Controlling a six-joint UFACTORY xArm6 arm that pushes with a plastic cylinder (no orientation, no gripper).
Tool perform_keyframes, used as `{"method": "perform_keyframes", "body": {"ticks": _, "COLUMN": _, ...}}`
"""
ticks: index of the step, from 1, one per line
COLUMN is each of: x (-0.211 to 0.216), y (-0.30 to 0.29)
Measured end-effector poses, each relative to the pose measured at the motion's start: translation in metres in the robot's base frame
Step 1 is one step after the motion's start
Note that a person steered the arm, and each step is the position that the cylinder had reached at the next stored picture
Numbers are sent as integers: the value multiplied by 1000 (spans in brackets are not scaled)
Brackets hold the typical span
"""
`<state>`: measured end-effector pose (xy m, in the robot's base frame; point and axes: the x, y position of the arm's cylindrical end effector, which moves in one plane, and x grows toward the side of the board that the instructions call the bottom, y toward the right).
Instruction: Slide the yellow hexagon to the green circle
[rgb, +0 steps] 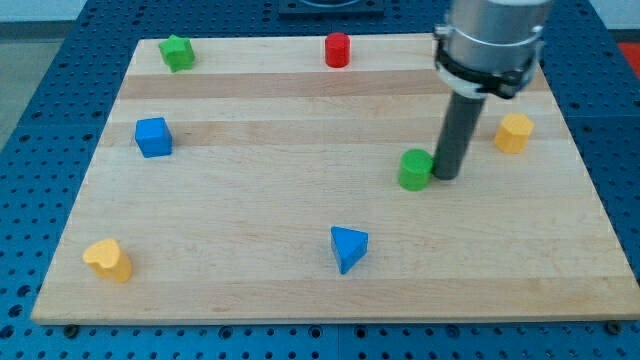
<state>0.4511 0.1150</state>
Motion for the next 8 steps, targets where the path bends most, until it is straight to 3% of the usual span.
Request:
{"method": "perform_keyframes", "body": {"ticks": 1, "x": -6, "y": -30}}
{"method": "perform_keyframes", "body": {"ticks": 3, "x": -8, "y": -27}}
{"method": "perform_keyframes", "body": {"ticks": 6, "x": -5, "y": 120}}
{"method": "perform_keyframes", "body": {"ticks": 8, "x": -59, "y": 155}}
